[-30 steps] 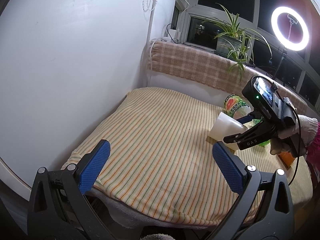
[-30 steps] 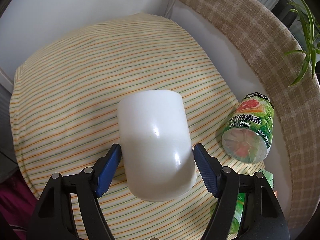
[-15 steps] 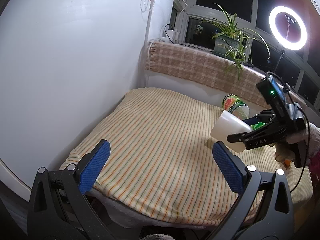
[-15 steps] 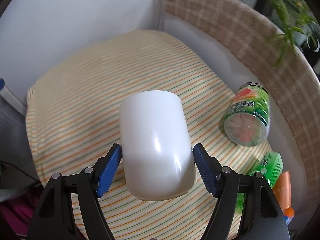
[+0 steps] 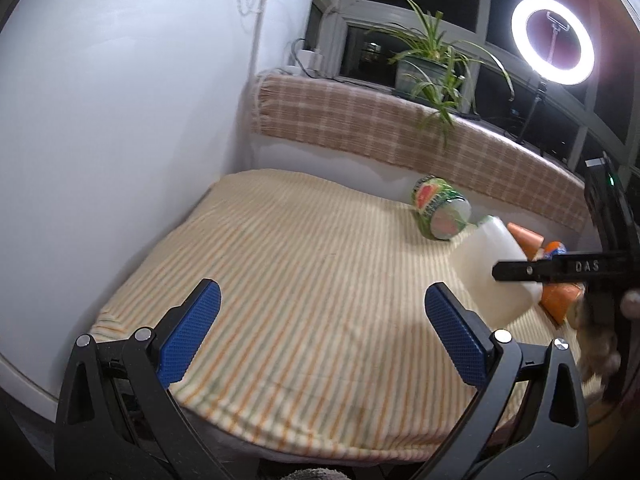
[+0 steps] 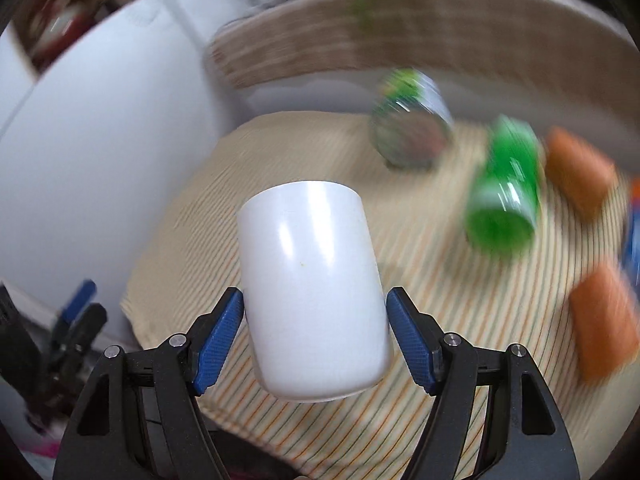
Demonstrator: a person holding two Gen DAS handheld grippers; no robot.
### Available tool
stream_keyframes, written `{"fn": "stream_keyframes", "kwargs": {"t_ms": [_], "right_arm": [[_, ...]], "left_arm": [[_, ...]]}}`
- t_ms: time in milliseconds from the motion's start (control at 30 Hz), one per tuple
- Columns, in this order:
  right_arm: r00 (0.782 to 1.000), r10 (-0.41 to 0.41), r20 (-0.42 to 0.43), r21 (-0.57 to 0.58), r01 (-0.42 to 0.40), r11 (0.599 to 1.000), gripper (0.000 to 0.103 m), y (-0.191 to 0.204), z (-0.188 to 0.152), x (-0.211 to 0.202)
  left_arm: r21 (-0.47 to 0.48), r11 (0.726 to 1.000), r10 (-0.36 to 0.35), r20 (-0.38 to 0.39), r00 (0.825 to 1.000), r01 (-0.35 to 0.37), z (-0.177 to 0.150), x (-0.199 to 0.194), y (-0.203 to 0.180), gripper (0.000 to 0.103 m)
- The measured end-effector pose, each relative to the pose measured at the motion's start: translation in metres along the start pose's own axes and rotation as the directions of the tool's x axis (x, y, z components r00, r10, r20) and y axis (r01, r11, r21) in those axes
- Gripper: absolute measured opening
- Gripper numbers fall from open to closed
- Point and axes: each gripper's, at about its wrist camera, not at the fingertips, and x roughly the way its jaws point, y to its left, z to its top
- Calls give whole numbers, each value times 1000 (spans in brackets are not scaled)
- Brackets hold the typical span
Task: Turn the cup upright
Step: 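Lift the white cup with the right gripper and rotate it, then grasp the white cup with the left gripper while the right gripper releases it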
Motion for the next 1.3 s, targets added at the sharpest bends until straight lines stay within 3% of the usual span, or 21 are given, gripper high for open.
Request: {"fn": "stream_keyframes", "kwargs": {"t_ms": [233, 367, 533, 767, 833, 900, 1033, 1067, 1300], "right_arm": [[999, 23, 43, 307, -35, 951, 74, -40, -26, 4], [997, 34, 70, 407, -60, 912, 74, -52, -34, 8], [996, 37, 85, 444, -71, 893, 75, -53, -36, 17], [990, 49, 131, 330, -90, 940, 75, -46, -32, -4], [983, 56, 176, 290, -107, 951, 75, -46, -35, -22], [976, 36, 214, 257, -92, 962, 75, -45, -43, -41], [962, -32, 272, 258, -41, 965, 75, -57, -68, -76], [959, -45, 281, 268, -33, 963, 75, -61, -72, -81], [932, -180, 316, 365, 56, 929, 75, -88, -118, -120]], "left_arm": [[15, 996, -84, -57, 995, 85, 1, 18, -23, 103], [20, 992, -121, -86, 989, 123, 1, 23, -31, 103], [0, 986, -163, -132, 978, 164, 7, 32, -31, 103], [-8, 972, -231, -181, 956, 233, 18, 43, -42, 103], [-33, 959, -281, -220, 934, 281, 23, 51, -46, 103], [-87, 937, -348, -273, 897, 337, 27, 63, -50, 101], [-213, 884, -468, -373, 801, 417, 34, 92, -60, 98], [-250, 866, -499, -396, 770, 433, 36, 101, -64, 97], [-341, 822, -570, -498, 653, 456, 33, 140, -91, 95]]}}
